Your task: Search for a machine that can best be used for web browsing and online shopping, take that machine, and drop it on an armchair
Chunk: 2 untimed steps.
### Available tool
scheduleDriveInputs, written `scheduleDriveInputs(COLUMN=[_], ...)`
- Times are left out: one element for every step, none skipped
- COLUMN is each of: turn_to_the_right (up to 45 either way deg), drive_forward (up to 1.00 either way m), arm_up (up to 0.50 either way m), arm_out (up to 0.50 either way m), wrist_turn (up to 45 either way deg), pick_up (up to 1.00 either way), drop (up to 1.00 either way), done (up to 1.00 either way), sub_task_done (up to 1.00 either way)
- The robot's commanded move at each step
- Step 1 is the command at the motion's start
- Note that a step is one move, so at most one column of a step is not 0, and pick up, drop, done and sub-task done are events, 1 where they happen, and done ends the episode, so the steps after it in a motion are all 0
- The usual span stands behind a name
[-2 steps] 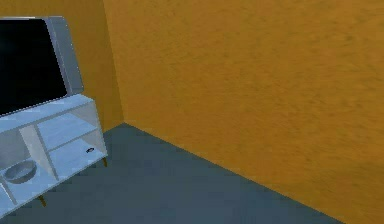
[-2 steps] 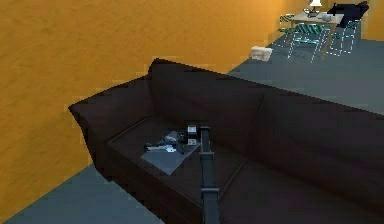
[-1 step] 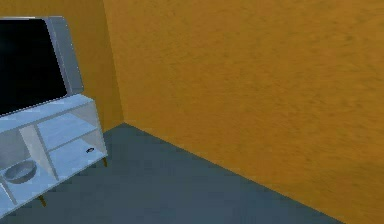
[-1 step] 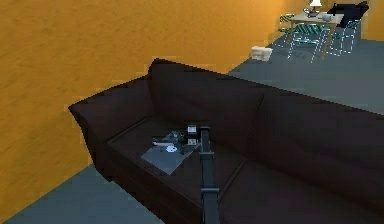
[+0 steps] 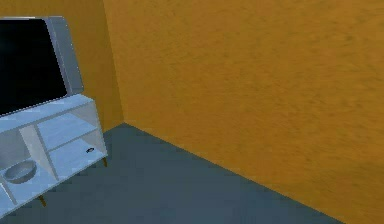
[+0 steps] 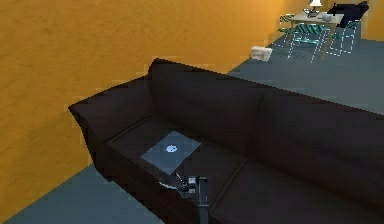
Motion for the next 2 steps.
scheduleDriveInputs(turn_to_the_right=[0.0, 0.0], drive_forward=[0.0, 0.0], arm_up=[0.0, 0.1], arm_out=[0.0, 0.0], wrist_turn=[0.0, 0.0], pick_up=[1.0, 0.0], drop=[0.0, 0.0], done=[0.0, 0.0], sub_task_done=[0.0, 0.0])
